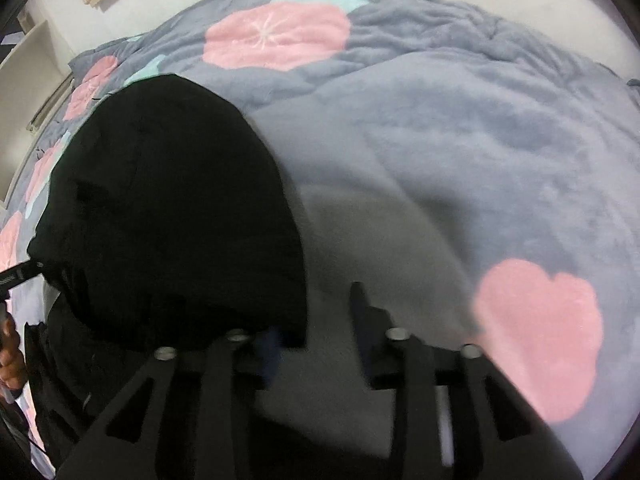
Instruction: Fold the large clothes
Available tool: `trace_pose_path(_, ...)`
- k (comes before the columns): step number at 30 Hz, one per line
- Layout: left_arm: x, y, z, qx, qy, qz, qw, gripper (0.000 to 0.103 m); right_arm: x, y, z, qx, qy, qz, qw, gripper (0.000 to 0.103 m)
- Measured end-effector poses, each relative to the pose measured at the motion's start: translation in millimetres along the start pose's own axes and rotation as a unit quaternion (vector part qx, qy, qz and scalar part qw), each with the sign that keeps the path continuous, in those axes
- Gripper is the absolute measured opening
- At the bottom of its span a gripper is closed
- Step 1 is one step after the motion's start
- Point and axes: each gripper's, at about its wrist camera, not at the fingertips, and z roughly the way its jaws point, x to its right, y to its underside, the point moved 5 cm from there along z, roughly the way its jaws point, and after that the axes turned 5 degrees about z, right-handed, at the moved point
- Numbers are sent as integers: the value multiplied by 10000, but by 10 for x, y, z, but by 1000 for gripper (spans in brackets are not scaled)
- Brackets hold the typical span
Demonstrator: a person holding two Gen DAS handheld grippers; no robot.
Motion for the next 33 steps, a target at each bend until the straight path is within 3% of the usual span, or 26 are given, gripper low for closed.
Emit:
trace_pose_path(2, 40, 22, -291, 205, 93, 44, 9997, 45, 43, 2, -182, 71, -121, 6, 9999, 42)
trace_pose_path(4, 124, -44, -554, 524, 187, 124, 9984, 50, 74, -62, -437, 282, -216, 49, 9994, 43)
trace_pose_path(6, 273, -192, -754, 839, 328, 283, 9955, 50, 41, -192, -656, 532, -321, 88, 9980, 43)
trace_pose_path(9, 568, -421, -762, 995, 637, 425, 9921, 51, -108, -437, -839, 772, -597, 160, 9951, 44)
trace_pose_path(13, 739, -543, -317, 664, 601, 527, 9946, 51, -430, -565, -650, 708, -550, -134, 9959, 45)
trace_pose_path(15, 700, -495, 76, 288, 626, 294, 9972, 51, -581, -506, -342, 388, -539, -258, 9975, 45)
trace_pose_path(19, 456, -178, 649, -354, 337, 49, 9988, 49, -635, -185, 309, -290, -283, -538, 9977, 44)
trace_pose_path(25, 543, -205, 537, -247, 54, 494, 9985, 49, -619, -182, 369, -299, -311, -647, 9970, 44)
trace_pose_path(29, 596, -381, 166, 130, 388, 611, 9973, 50, -549, -298, 87, -201, -566, -723, 9956, 48)
trace_pose_path(30, 601, -484, 13, 312, 510, 620, 9963, 52, -530, -366, -5, -98, -652, -718, 9952, 50)
trace_pose_path(32, 584, -637, -118, 461, 607, 608, 9952, 72, -499, -515, -129, 67, -755, -699, 9947, 66)
trace_pose_path(33, 563, -751, -175, 537, 683, 597, 9944, 75, -481, -617, -165, 125, -808, -680, 9943, 67)
